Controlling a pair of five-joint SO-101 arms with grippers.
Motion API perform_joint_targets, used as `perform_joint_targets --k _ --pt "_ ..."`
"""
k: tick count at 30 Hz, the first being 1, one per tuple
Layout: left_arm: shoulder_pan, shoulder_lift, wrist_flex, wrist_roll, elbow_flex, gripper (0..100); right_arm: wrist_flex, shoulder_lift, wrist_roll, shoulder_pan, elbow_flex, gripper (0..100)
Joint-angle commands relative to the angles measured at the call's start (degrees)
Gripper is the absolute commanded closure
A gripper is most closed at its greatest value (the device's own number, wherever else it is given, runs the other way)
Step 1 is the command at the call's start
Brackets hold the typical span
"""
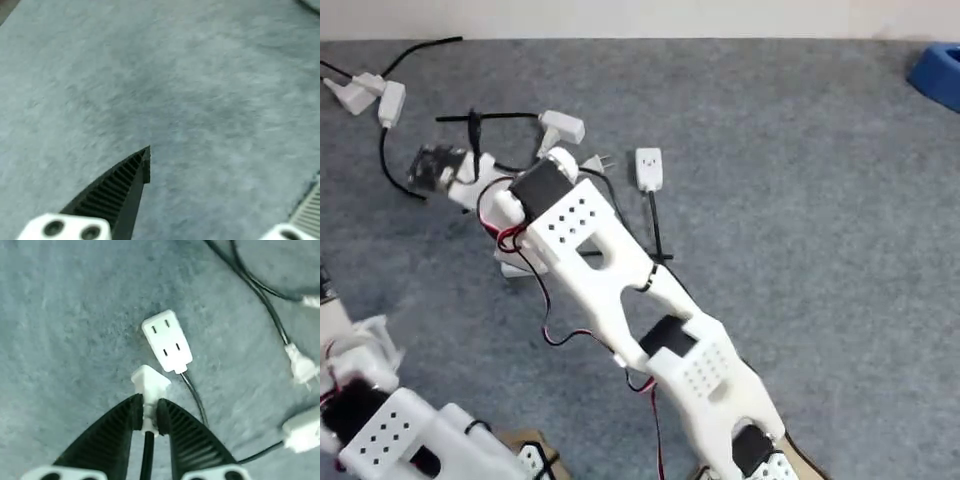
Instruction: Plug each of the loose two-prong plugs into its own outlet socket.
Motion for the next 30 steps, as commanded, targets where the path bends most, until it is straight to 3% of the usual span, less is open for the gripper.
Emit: perform_joint_targets --k 1,3,5,7,11,12,22,30 --pt "-6.3 -0.3 -2.5 -3.6 1.8 54 0.8 0.1 11.3 -0.4 -3.3 99.1" --pt "-7.8 -0.3 -4.9 -4.7 3.3 54 0.9 0.2 15.5 0.0 -3.1 99.1" --pt "-7.9 -0.3 -6.2 -4.7 4.4 54 0.4 0.7 13.7 0.6 -3.6 99.1" --pt "-6.6 0.1 -7.5 -4.5 4.4 54 -0.4 0.2 6.7 1.8 -3.6 99.1" --pt "1.1 0.2 -7.8 -1.2 3.3 54 0.3 0.5 -15.6 6.8 -7.5 99.1" --pt "2.8 0.2 -7.8 -0.4 2.3 54 1.0 0.5 -17.2 7.8 -8.5 99.1" --pt "13.3 0.3 0.4 3.3 -8.0 54 1.3 -11.0 -20.9 9.0 -13.9 99.1" --pt "19.2 0.3 6.2 3.4 -9.2 54 1.1 -45.0 -22.9 8.4 21.6 99.1"
